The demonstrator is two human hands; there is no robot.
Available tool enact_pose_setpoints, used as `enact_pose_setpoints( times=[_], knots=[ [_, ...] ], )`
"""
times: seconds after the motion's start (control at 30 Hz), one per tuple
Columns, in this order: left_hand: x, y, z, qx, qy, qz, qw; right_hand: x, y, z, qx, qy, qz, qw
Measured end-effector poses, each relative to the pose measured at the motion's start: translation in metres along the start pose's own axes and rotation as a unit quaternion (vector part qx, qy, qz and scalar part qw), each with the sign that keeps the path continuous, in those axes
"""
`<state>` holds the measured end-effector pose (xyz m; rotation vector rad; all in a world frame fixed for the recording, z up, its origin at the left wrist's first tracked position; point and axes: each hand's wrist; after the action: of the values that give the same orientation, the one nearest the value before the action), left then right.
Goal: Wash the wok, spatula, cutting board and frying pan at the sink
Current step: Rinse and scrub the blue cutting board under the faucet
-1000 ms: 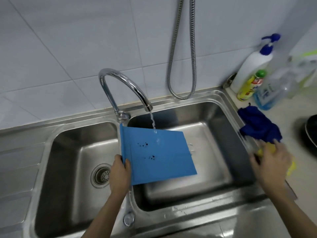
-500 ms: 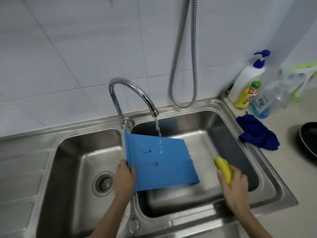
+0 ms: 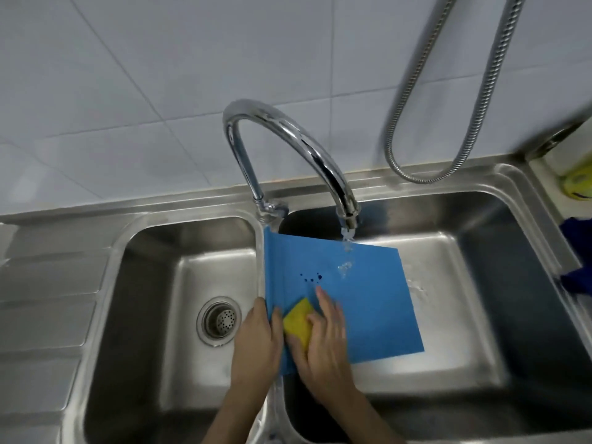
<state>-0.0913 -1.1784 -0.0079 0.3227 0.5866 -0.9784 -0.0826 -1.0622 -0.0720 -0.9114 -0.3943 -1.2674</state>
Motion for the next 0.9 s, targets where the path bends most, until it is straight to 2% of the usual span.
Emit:
enact_pose_setpoints(
  times=[0.1, 0.2, 0.23, 0.3, 0.4, 0.5, 0.6, 0.67, 0.73, 0.8, 0.83, 0.9],
  knots=[
    [0.002, -0.002, -0.006, 0.012, -0.005, 0.009, 1.000, -0.006, -0.006, -0.006, 0.043, 0.011, 0.112, 0.993],
    [0.000, -0.005, -0.008, 0.019, -0.017, 0.023, 0.999, -0.028, -0.015, -0.010, 0.079, 0.020, 0.091, 0.993],
    [-0.002, -0.005, -0.007, 0.020, -0.020, 0.030, 0.999, -0.043, -0.017, -0.008, 0.073, 0.032, 0.049, 0.996],
    [-0.005, -0.005, -0.005, 0.026, -0.024, 0.037, 0.999, -0.089, -0.018, 0.000, 0.040, 0.074, -0.088, 0.993],
    [-0.005, -0.005, -0.004, 0.028, -0.025, 0.034, 0.999, -0.154, -0.023, 0.022, -0.011, 0.121, -0.292, 0.949],
    [-0.005, -0.003, -0.004, 0.031, -0.023, 0.033, 0.999, -0.159, -0.026, 0.026, -0.057, 0.155, -0.361, 0.918],
    [-0.005, -0.002, -0.003, 0.028, -0.017, 0.026, 0.999, -0.095, -0.026, 0.004, -0.069, 0.134, -0.293, 0.944],
    [-0.004, -0.002, -0.004, 0.027, -0.018, 0.025, 0.999, -0.044, -0.028, -0.013, -0.043, 0.082, -0.185, 0.979],
    [-0.001, -0.002, -0.006, 0.025, -0.021, 0.028, 0.999, -0.010, -0.034, -0.024, 0.019, 0.038, -0.054, 0.998],
    [-0.001, -0.003, -0.007, 0.026, -0.020, 0.033, 0.999, -0.009, -0.045, -0.028, 0.072, 0.019, 0.055, 0.996],
    [-0.001, -0.003, -0.008, 0.027, -0.020, 0.034, 0.999, -0.019, -0.052, -0.028, 0.083, 0.017, 0.081, 0.993],
    [-0.003, -0.004, -0.008, 0.030, -0.027, 0.035, 0.999, -0.051, -0.066, -0.026, 0.067, 0.029, 0.048, 0.996]
  ],
)
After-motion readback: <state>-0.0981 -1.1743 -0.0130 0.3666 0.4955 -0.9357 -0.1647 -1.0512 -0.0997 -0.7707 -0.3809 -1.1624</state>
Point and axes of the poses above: each hand's wrist, its own y-axis away from the middle knuckle, its own z-axis out of the back of the hand, x = y × z, and after that the axes turned 15 degrees about -x, right-handed
